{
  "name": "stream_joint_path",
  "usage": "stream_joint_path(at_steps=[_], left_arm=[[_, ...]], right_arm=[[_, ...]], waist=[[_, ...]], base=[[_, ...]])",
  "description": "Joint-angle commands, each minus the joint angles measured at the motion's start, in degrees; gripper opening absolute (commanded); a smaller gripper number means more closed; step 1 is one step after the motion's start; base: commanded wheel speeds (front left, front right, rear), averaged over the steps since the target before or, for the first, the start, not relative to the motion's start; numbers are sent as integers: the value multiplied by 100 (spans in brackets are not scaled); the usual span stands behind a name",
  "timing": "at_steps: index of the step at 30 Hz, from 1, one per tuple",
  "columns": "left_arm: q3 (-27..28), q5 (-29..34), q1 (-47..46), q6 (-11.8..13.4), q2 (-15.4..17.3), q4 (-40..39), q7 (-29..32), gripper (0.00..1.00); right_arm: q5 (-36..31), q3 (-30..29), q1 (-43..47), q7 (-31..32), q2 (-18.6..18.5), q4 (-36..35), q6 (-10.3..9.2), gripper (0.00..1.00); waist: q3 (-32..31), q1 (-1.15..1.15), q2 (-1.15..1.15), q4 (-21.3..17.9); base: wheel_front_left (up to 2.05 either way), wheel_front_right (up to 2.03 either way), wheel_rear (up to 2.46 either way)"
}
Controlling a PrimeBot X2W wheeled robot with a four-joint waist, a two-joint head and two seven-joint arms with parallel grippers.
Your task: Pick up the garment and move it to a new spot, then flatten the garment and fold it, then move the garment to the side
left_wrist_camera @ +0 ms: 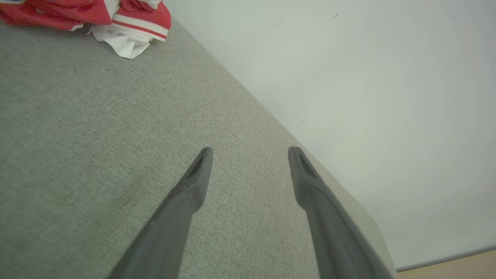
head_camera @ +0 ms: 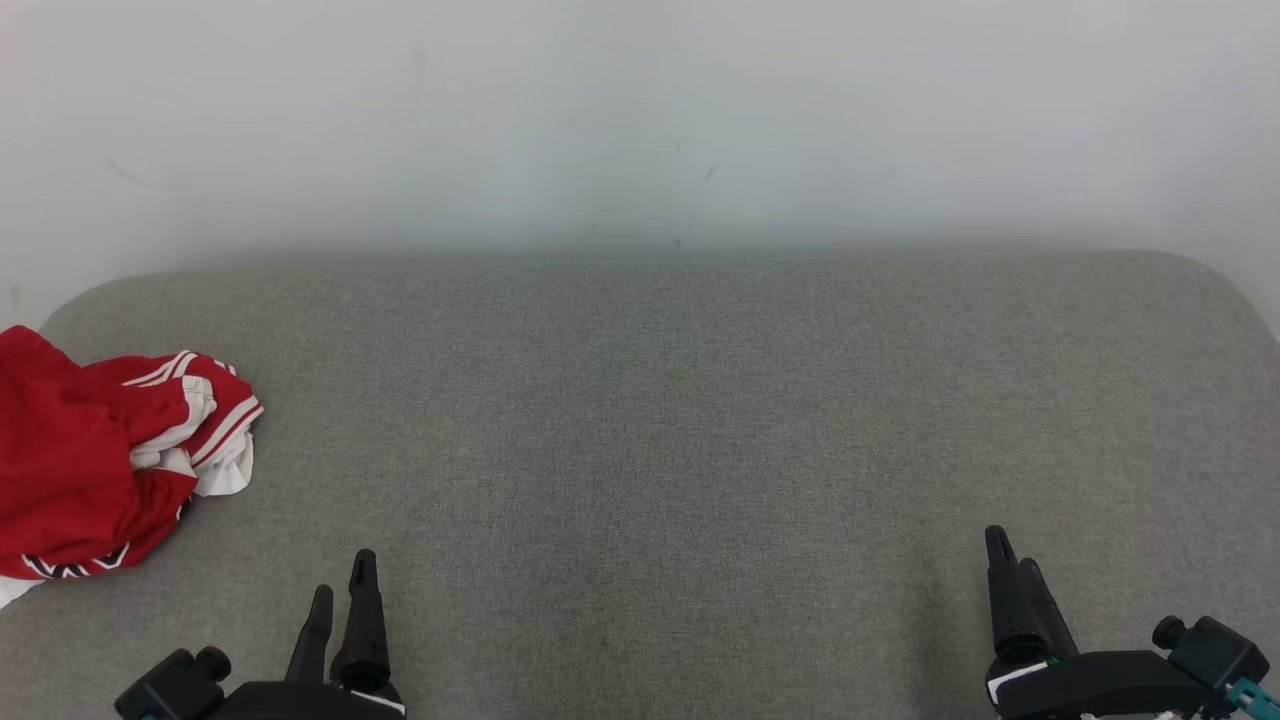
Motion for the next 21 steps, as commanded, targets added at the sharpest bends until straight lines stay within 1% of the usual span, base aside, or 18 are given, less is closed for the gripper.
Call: stream_joint_path(at_steps=[1,11,21], left_arm=[[-8,145,-36,12,34,-100,-38,100],[-161,1216,14,96,39,-156,-219,100],[-278,2102,-29,201,86,-110,-389,100]], right_arm=[[-119,17,-134,-11,-38,-73,-4,100],[-1041,132,-89,79,-41,-159,-5,100],[-1866,-19,-70,146,-44,-178,-6,100]], waist=[[0,0,0,0],[21,0,0,22],[87,0,0,21]], base=[[0,0,0],[0,0,0],[0,0,0]])
